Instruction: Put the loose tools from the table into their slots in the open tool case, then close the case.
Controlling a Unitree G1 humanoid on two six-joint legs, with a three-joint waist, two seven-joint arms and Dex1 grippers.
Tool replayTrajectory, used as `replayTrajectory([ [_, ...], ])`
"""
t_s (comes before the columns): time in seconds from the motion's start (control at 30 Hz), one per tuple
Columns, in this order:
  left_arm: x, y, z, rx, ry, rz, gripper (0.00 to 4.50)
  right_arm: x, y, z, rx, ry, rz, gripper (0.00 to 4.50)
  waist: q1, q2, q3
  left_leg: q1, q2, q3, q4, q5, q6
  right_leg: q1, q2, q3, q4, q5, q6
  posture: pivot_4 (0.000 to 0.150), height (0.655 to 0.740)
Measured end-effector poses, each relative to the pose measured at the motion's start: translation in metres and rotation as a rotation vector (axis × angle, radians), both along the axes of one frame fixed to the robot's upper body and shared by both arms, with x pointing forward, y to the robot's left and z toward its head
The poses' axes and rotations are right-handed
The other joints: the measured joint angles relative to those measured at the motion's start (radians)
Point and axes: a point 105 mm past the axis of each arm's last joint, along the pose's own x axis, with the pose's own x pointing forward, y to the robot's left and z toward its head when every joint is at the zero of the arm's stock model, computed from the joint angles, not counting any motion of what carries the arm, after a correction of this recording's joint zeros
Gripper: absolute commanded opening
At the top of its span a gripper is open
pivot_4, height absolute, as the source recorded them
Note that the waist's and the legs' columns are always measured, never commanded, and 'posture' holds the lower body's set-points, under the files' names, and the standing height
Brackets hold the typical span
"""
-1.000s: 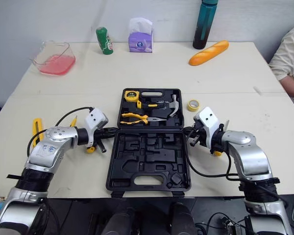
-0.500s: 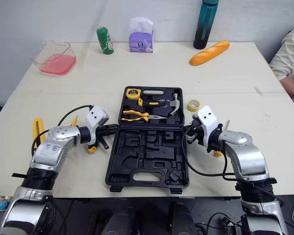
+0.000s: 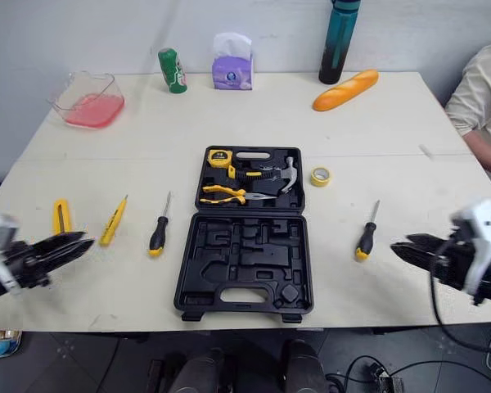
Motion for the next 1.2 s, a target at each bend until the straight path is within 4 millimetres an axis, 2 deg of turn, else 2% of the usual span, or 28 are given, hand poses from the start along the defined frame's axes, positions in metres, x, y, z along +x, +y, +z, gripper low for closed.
replayTrajectory([
  [0.07,-0.012,0.030,0.007,0.027,0.002,0.084,4.09,-0.003,-0.021,0.002,-0.021,0.002,-0.052,4.44,-0.001,-0.001,0.000,0.000,0.000,0.001,-0.001,-0.001,0.001,0.000,-0.002,-0.001,-0.001,0.000,0.000,0.150,0.7400],
  [0.1,-0.020,0.043,0.008,0.057,0.018,0.111,4.46,-0.003,-0.031,0.004,-0.032,-0.006,-0.078,4.50,-0.004,-0.001,0.000,0.000,-0.001,0.003,-0.002,-0.001,0.001,-0.001,-0.004,-0.001,0.000,0.000,-0.001,0.150,0.7400],
  [0.3,-0.065,0.107,-0.013,0.171,0.132,0.300,4.46,-0.011,-0.090,0.001,-0.130,0.003,-0.236,4.50,-0.016,-0.001,0.000,0.000,-0.003,0.004,-0.006,-0.003,0.003,-0.004,-0.008,-0.001,-0.003,0.000,0.000,0.150,0.7400],
  [0.37,-0.074,0.122,-0.014,0.205,0.139,0.360,4.46,-0.013,-0.101,0.000,-0.147,0.001,-0.266,4.50,-0.018,-0.001,-0.001,0.000,-0.003,0.005,-0.007,-0.004,0.002,-0.005,-0.009,-0.001,-0.003,0.000,0.000,0.150,0.7400],
  [0.47,-0.075,0.131,-0.010,0.229,0.115,0.396,4.46,-0.010,-0.106,0.004,-0.156,-0.024,-0.272,4.50,-0.018,0.000,0.000,0.000,-0.003,0.005,-0.007,-0.006,-0.003,-0.005,-0.009,-0.001,-0.002,0.000,0.000,0.150,0.7400],
  [0.57,-0.068,0.129,-0.009,0.255,0.088,0.396,4.46,-0.002,-0.099,0.007,-0.158,-0.050,-0.245,4.50,-0.018,0.000,0.000,0.000,-0.003,0.005,-0.007,-0.005,-0.004,-0.005,-0.010,0.000,-0.001,0.000,-0.001,0.150,0.7400],
  [0.73,-0.048,0.087,-0.026,0.236,0.073,0.280,4.46,0.016,-0.065,0.008,-0.120,-0.100,-0.130,4.50,-0.017,0.001,0.000,0.000,-0.003,0.005,-0.010,-0.004,-0.005,-0.005,-0.010,-0.001,-0.003,0.000,0.000,0.150,0.7400],
  [0.8,-0.038,0.051,-0.028,0.193,0.063,0.201,4.46,0.024,-0.031,0.006,-0.063,-0.117,-0.028,4.50,-0.017,0.000,0.000,0.000,-0.003,0.005,-0.011,-0.002,0.000,-0.005,-0.009,-0.001,-0.002,0.000,0.000,0.150,0.7400],
  [0.9,-0.021,0.009,-0.022,0.135,0.037,0.146,4.46,0.030,0.014,0.011,-0.003,-0.132,0.119,4.50,-0.015,0.000,0.000,0.001,-0.003,0.005,-0.011,0.000,0.001,-0.004,-0.009,0.000,-0.003,0.000,0.001,0.150,0.7400],
  [0.97,-0.010,-0.023,-0.020,0.103,0.044,0.126,4.46,0.030,0.051,0.023,0.047,-0.162,0.241,4.50,-0.012,0.000,0.000,0.001,-0.003,0.004,-0.011,0.001,0.000,-0.003,-0.009,-0.001,-0.003,0.001,0.001,0.150,0.7400],
  [1.07,-0.003,-0.061,-0.029,0.092,0.097,0.092,4.46,0.023,0.096,0.040,0.102,-0.195,0.412,4.50,-0.010,0.000,0.000,0.001,-0.004,0.003,-0.011,0.001,0.000,-0.003,-0.008,-0.001,-0.002,0.001,0.001,0.150,0.7400],
  [1.2,0.010,-0.093,-0.030,0.035,0.142,0.128,4.46,0.013,0.143,0.051,0.143,-0.202,0.608,4.50,-0.009,-0.001,-0.001,0.001,-0.005,0.003,-0.011,0.002,0.000,-0.002,-0.008,-0.002,0.001,0.001,0.001,0.150,0.7400],
])
